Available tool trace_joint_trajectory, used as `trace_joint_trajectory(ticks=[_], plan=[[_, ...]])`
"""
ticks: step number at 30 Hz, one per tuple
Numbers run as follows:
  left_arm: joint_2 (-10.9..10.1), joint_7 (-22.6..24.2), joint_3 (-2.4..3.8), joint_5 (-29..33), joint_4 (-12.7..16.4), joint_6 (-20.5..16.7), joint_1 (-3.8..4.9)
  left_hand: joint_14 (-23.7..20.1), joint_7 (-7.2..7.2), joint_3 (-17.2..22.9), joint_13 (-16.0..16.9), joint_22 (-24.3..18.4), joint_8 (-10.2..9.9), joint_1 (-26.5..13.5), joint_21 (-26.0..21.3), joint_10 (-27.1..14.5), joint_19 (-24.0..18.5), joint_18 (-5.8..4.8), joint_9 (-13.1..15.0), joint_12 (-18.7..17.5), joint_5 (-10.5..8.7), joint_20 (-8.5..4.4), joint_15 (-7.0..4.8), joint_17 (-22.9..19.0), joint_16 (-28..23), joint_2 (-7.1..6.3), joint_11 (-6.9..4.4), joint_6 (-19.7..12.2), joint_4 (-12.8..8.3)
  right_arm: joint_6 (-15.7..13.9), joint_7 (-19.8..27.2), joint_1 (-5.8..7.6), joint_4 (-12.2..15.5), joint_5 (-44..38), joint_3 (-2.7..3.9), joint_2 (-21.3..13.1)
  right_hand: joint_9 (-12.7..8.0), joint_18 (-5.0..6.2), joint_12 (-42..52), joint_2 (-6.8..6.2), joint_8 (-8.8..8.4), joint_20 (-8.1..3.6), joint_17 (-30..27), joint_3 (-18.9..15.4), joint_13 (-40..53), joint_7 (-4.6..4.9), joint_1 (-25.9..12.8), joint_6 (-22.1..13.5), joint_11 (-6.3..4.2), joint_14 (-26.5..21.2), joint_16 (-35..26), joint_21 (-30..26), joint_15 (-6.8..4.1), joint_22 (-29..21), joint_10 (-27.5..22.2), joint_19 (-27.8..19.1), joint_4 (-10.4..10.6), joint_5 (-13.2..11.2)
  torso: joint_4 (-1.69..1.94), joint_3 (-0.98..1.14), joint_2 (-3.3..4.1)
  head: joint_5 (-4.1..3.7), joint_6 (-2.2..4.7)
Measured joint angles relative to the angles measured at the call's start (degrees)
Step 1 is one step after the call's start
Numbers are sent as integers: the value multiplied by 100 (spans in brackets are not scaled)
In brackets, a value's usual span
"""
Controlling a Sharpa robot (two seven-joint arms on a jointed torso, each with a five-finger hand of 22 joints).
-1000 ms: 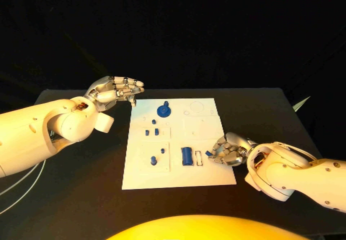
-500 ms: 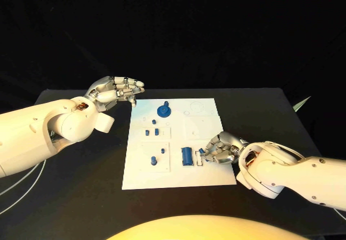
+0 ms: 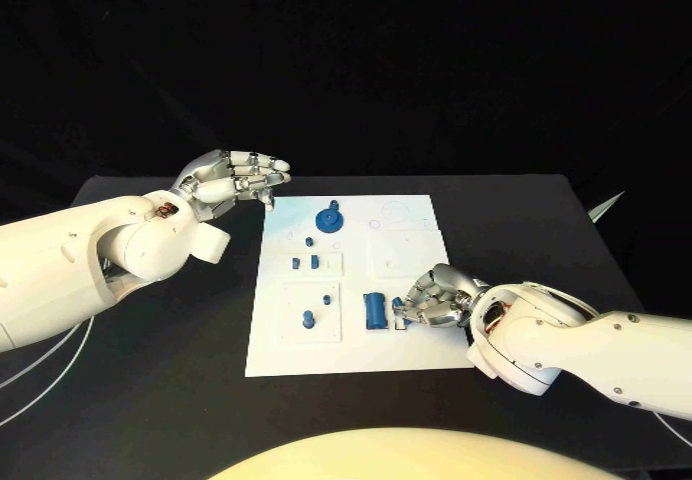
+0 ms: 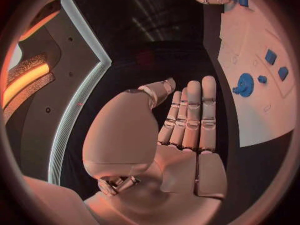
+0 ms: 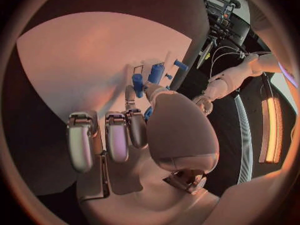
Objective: Assemble the parts on the task board
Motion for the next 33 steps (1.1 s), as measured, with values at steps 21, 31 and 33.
trace_joint_trajectory(ticks=[21, 31, 33], plan=[[-9, -3, 0, 1, 3, 3, 0, 0, 0, 0, 0, 0, 0, 0, 0, 0, 0, 1, 0, 0, 0, 0, 0, 0, 0, 0, 0, 0, 0, 195, -7, 7, -27, 197, 15, 37, 93, 0, 0, -10, 94, 0, -1, 96, 0, -50, -199, 133, -43, 0, 0, 0, 0, -1, 1, 0, -31, -1, 0, -1, -2, -3, -9], [-13, -5, 0, 1, 2, 3, 0, 0, 0, 0, 1, 0, 0, 0, 0, 0, 0, 0, 1, 0, 0, 0, 0, 1, 0, 0, 0, 0, 0, 194, -5, 6, -51, 185, 14, 52, 105, 0, 0, -15, 118, 0, -1, 112, 0, -60, -295, 143, -42, 0, 0, 0, 0, -2, 1, 0, -16, -32, 0, 0, -2, -10, 8], [-15, -5, 0, 1, 2, 3, 0, 0, 0, 0, 1, 0, 0, 0, 0, 0, 0, 1, 1, 0, 0, 0, 0, 1, 0, 0, 0, 0, 0, 194, -5, 5, -56, 176, 13, 53, 111, 0, 0, -15, 126, 0, -1, 112, 0, -65, -295, 148, -42, 0, 0, 0, 0, -2, 1, 0, -16, -33, 0, -1, -2, -11, 10]])
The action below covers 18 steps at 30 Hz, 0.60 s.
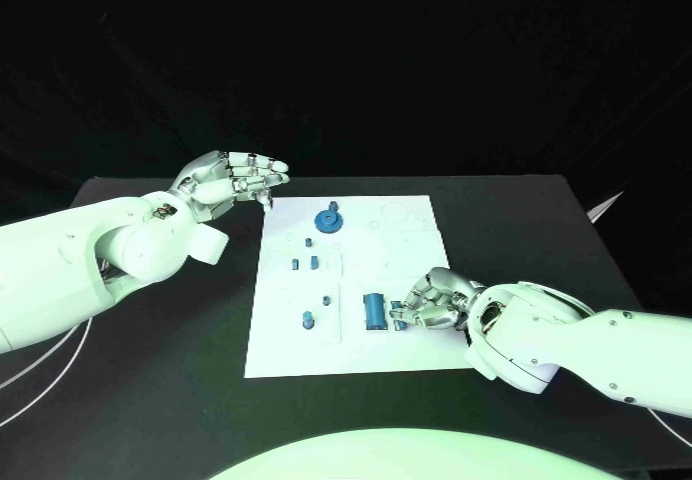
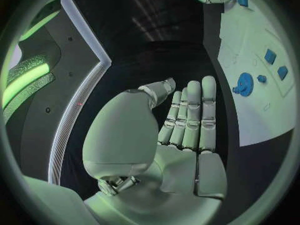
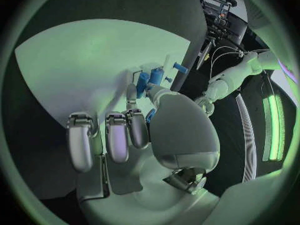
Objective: Assemble the parts on the task board
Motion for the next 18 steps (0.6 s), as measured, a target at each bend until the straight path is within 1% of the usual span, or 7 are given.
trace_joint_trajectory(ticks=[2, 3, 8, 15, 16, 17, 18], plan=[[-1, 0, 0, 0, 0, 0, 0, 0, 0, 0, 0, 0, 0, 0, 0, 0, 0, 0, 0, 0, 0, 0, 0, 0, 0, 0, 0, 0, 0, 0, 0, -1, -6, -8, -1, 0, 0, 0, 0, 1, 10, 0, 0, 0, 0, -1, -1, 1, 0, 0, 0, 0, 0, 0, 0, 0, 0, 0, 0, -1, 0, -4, 1], [-2, 0, 0, 0, 0, 0, 0, 0, 0, 0, 0, 0, 0, 0, 0, 0, 0, 0, 0, 0, 0, 0, 0, 0, 0, 0, 0, 0, 0, 0, -1, -2, -10, -15, -2, -1, 1, 0, 0, 26, 11, 0, 0, 10, 0, -1, -29, 1, 0, 0, 0, 0, 0, 0, 0, 0, -9, 0, 0, -1, 0, -5, 1], [-5, -1, 0, 0, 0, 0, 0, 0, 0, 0, -2, 0, 0, 0, 0, 0, 0, 0, 0, 0, 0, 0, 0, 0, 0, 0, 0, 0, 0, 8, -25, -6, -27, -55, -7, -8, 6, 0, 0, 16, 10, 0, 0, 16, 0, -1, -61, 1, 0, 0, 0, 0, 0, -1, 0, 0, -15, -31, 0, -1, 0, -8, 5], [-5, -1, 0, 1, 1, 0, 0, 0, 0, 0, -5, 0, 0, 0, 0, 0, 0, 0, 0, 0, 0, 0, 0, 0, 0, 0, 0, 0, 0, 36, -57, -11, -31, -93, -10, -8, 22, 0, 0, -22, 24, 0, 0, 16, 0, -1, -98, 1, 0, -21, 0, 0, -21, -1, 0, 0, -15, -31, 0, 0, 0, -8, 7], [-5, -1, 0, 1, 1, 0, 0, 0, 0, 0, -5, 0, 0, 0, 0, 0, 0, 0, 0, 0, 0, 0, 0, 0, 0, 0, 0, 0, 0, 39, -60, -11, -31, -99, -10, -7, 29, 0, 0, -44, 33, 0, 0, 16, 0, -1, -123, 1, 0, -21, 0, 0, -21, -1, 0, 0, -15, -60, 0, 0, 0, -8, 7], [-5, -1, 0, 1, 1, 0, 0, 0, 0, 0, -4, 0, 0, 0, 0, 0, 0, 0, 0, 0, 0, 0, 0, 0, 0, 0, 0, 0, 0, 42, -62, -11, -31, -104, -11, -7, 30, 0, 0, -23, 33, 0, 0, 16, 0, -1, -144, 1, 0, -21, 0, 0, -21, -1, 0, 0, -15, -76, 0, 0, 0, -7, 7], [-6, -2, 0, 1, 1, 0, 0, 0, 0, 0, -4, 0, 0, 0, 0, 0, 0, 0, 0, 0, 0, 0, 0, 0, 0, 0, 0, 0, 0, 44, -65, -11, -31, -109, -11, -6, 37, 0, 0, -52, 33, 0, 0, 16, 0, -1, -172, 1, 0, -21, 0, 0, -21, -1, 0, 0, -15, -80, 0, 0, 0, -7, 7]])
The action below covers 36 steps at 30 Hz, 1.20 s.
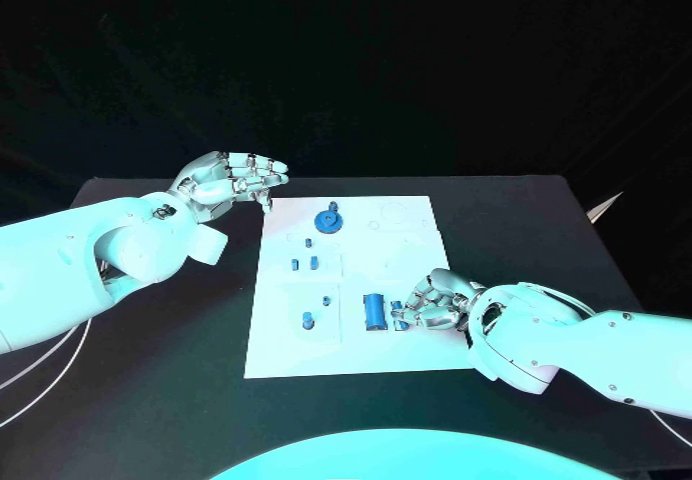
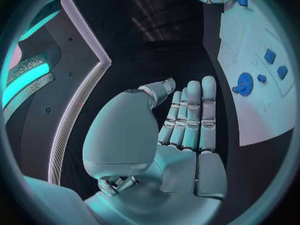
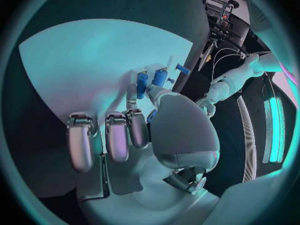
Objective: Assemble the parts on the task board
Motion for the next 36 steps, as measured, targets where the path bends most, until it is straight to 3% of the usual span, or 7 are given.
trace_joint_trajectory(ticks=[8, 19, 36], plan=[[-1, 0, 0, 0, 0, 0, 0, 0, 0, 0, 0, 0, 0, 0, 0, 0, 0, 0, 0, 0, 0, 0, 0, 0, 0, 0, 0, 0, 0, 15, -7, -1, 0, -24, -2, 10, 59, 0, 0, -109, 68, 0, 0, -18, 0, 0, -320, 0, 0, 0, 0, -21, 0, 0, 0, 0, 18, -452, 0, -1, 0, -3, 5], [-3, 0, 0, 0, -2, 0, 0, 0, 0, 0, 1, 0, 0, 0, 0, 0, 0, 0, 0, 0, 0, 0, 0, 0, 0, 0, 0, 0, 0, 25, -2, -1, 15, -41, -2, 3, 93, 0, 0, -145, 90, 0, 0, -154, 0, 0, -657, 0, 0, 0, 0, -21, 0, -1, 0, 0, 56, -542, 0, -2, 0, -8, 7], [-12, -3, 0, 1, -3, 1, 0, 0, 0, 0, 1, 0, 0, 0, 0, 0, 0, 0, 0, 0, 0, 0, 0, 0, 0, 0, 0, 0, 0, 232, 130, -3, 237, -75, -4, -365, 117, 0, -22, -216, 112, 0, 5, -183, 0, -1, -586, -1, 0, 22, 0, -21, -21, 1, 0, 0, -72, -542, -5, 3, 0, -4, 9]])
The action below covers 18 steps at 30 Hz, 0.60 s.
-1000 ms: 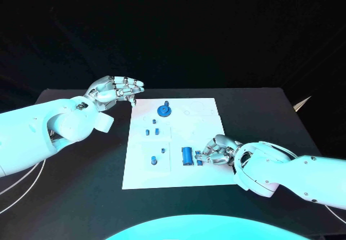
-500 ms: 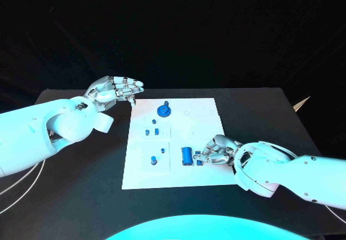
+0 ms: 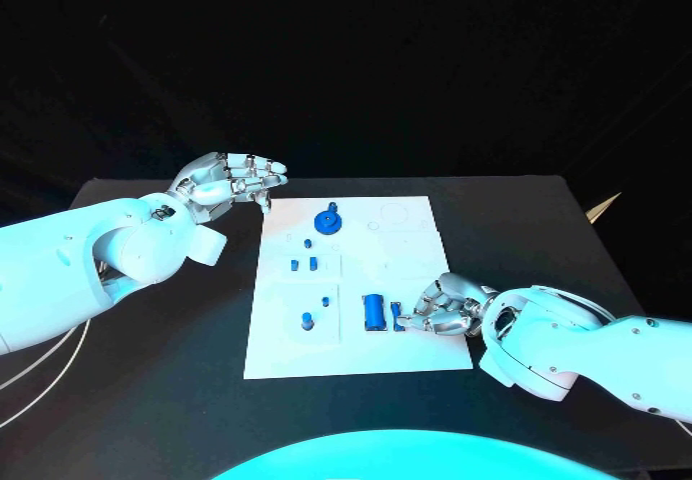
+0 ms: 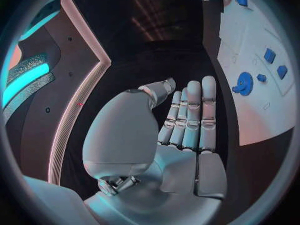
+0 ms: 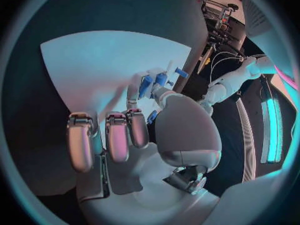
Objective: Assemble the parts on the task board
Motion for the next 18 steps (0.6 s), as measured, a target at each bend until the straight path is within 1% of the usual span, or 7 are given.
trace_joint_trajectory(ticks=[5, 11, 15, 17, 18], plan=[[0, 0, 0, 0, 0, 1, 0, 0, 0, 0, 0, 0, 0, 0, 0, 0, 0, 0, 0, 0, 0, 0, 0, 0, 0, 0, 0, 0, 0, 92, 60, -3, 63, 8, 0, -83, -1, 0, 0, 0, 0, 0, 0, 0, 0, 0, 0, 0, 0, 0, 0, 0, 0, 2, 0, 0, 0, 0, -1, 0, -1, -5, 4], [0, 0, 0, 0, 0, 1, 0, 0, 0, 0, 0, 0, 0, 0, 0, 0, 0, 0, 0, 0, 0, 0, 0, 0, 0, 0, 0, 0, 0, 174, 107, -9, 92, 22, 0, -96, 0, 0, 0, 0, 0, 0, 0, 0, 0, 0, 0, 0, 0, 0, 0, 0, 0, 2, 0, 0, 0, 0, 5, -1, -1, -8, 5], [0, 0, 0, 0, 2, 1, 0, 0, 0, 0, 0, 0, 0, 0, 0, 0, 0, 0, 0, 0, 0, 0, 0, 0, 0, 0, 0, 0, 0, 234, 120, -11, 58, 26, -1, -69, 3, 0, 0, 0, 0, 0, -1, 1, 0, 0, 0, 0, 0, 0, 0, 0, 0, 2, 0, 0, -2, 0, 8, -4, -1, -9, -1], [1, 0, 0, 0, 2, 1, 0, 0, 0, 0, 0, 0, 0, 0, 0, 0, 0, 0, 0, 0, 0, 0, 0, 0, 0, 0, 0, 0, 0, 263, 121, -13, 17, 26, -1, -43, 9, 0, 0, -30, 0, 0, -1, 40, 0, 0, 33, 0, 0, 0, 0, 0, 0, 1, 0, 0, -41, 1, 9, -4, -1, -9, -3], [1, 0, 0, 0, 3, 1, 0, 0, 0, 0, 0, 0, 0, 0, 0, 0, 0, 0, 0, 0, 0, 0, 0, 0, 0, 0, 0, 0, 0, 273, 121, -14, 0, 26, -1, -31, 8, 0, 0, -21, 0, 0, -1, 53, 0, 11, 61, -12, 0, 0, 0, 0, 0, 1, 0, 0, -54, 0, 9, -5, -1, -7, -3]])
